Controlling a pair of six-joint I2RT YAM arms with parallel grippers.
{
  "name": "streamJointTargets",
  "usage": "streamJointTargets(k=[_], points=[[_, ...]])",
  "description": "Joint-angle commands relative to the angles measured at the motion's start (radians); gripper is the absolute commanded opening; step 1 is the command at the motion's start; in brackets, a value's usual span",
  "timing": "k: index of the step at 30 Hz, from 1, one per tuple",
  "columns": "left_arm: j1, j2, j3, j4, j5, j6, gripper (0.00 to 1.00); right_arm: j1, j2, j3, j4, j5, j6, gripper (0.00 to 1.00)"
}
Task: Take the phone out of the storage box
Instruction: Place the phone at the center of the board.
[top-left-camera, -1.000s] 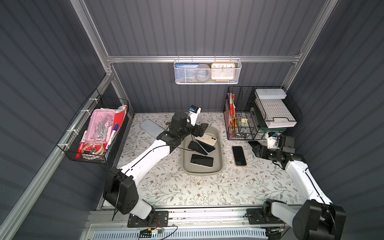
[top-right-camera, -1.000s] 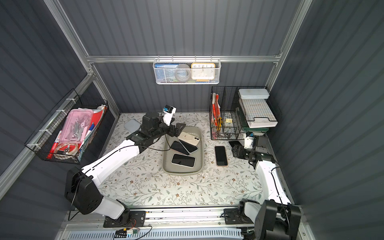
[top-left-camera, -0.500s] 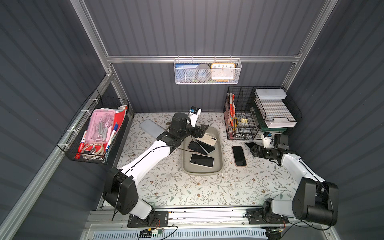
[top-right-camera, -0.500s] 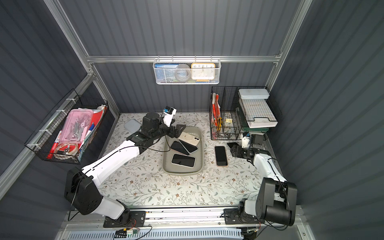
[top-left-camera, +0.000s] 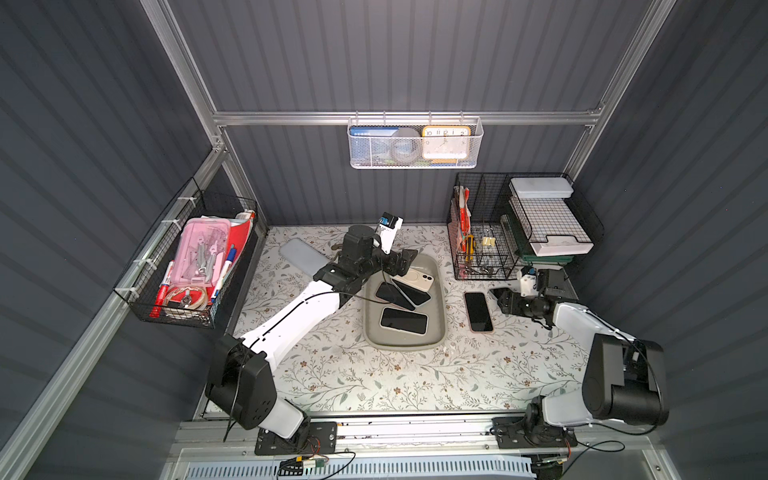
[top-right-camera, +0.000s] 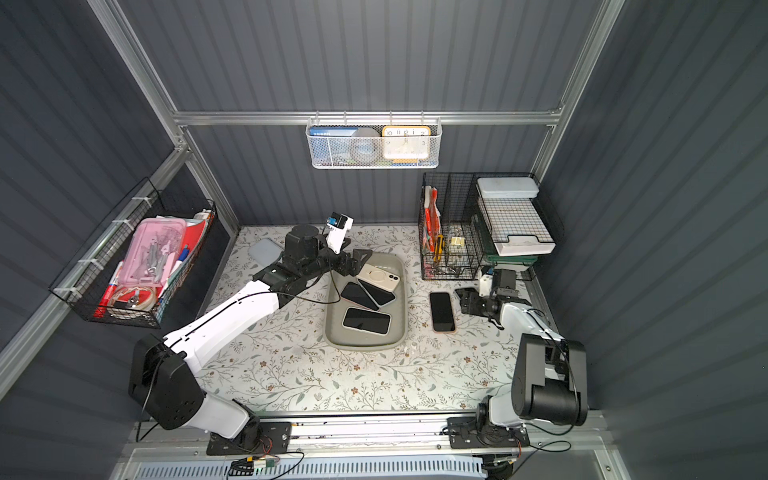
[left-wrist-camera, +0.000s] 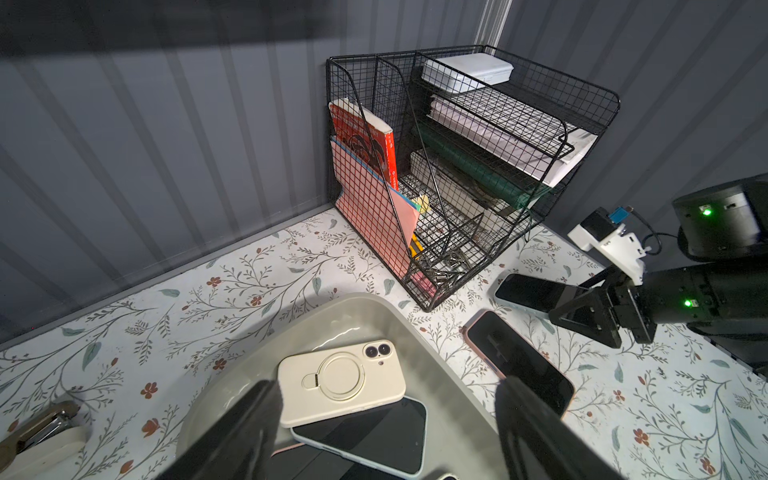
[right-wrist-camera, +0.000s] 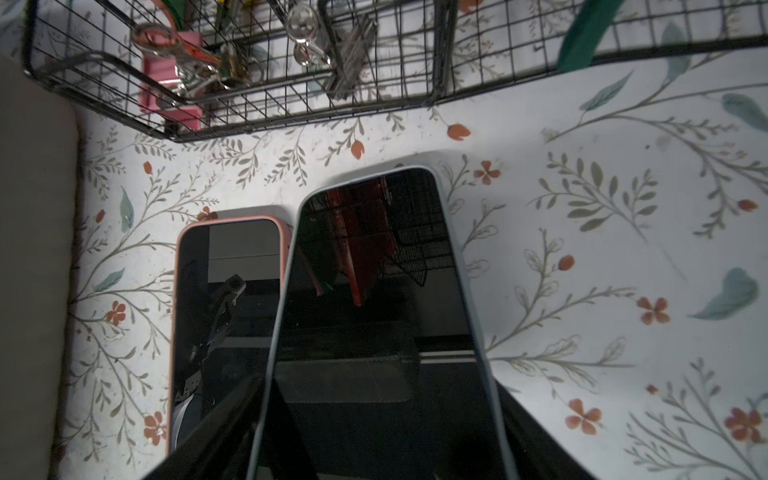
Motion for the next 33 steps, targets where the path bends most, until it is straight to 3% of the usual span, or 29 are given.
streamJointTargets(k=[1, 18, 33], points=[[0.001, -0.002, 0.008, 0.005, 0.017, -0.009, 0.85, 0.017, 0.006, -0.014, 0.042, 0.038, 0.010, 0.47], [0.000, -0.050, -0.001, -0.004, 0.020, -0.013, 0.85, 0.070, 0.060, -0.024, 0.004, 0.121, 0.054, 0.49], [0.001, -0.077, 0.003, -0.016, 0.010, -0.012, 0.85, 0.069, 0.165, 0.056, -0.064, 0.066, 0.027, 0.53]])
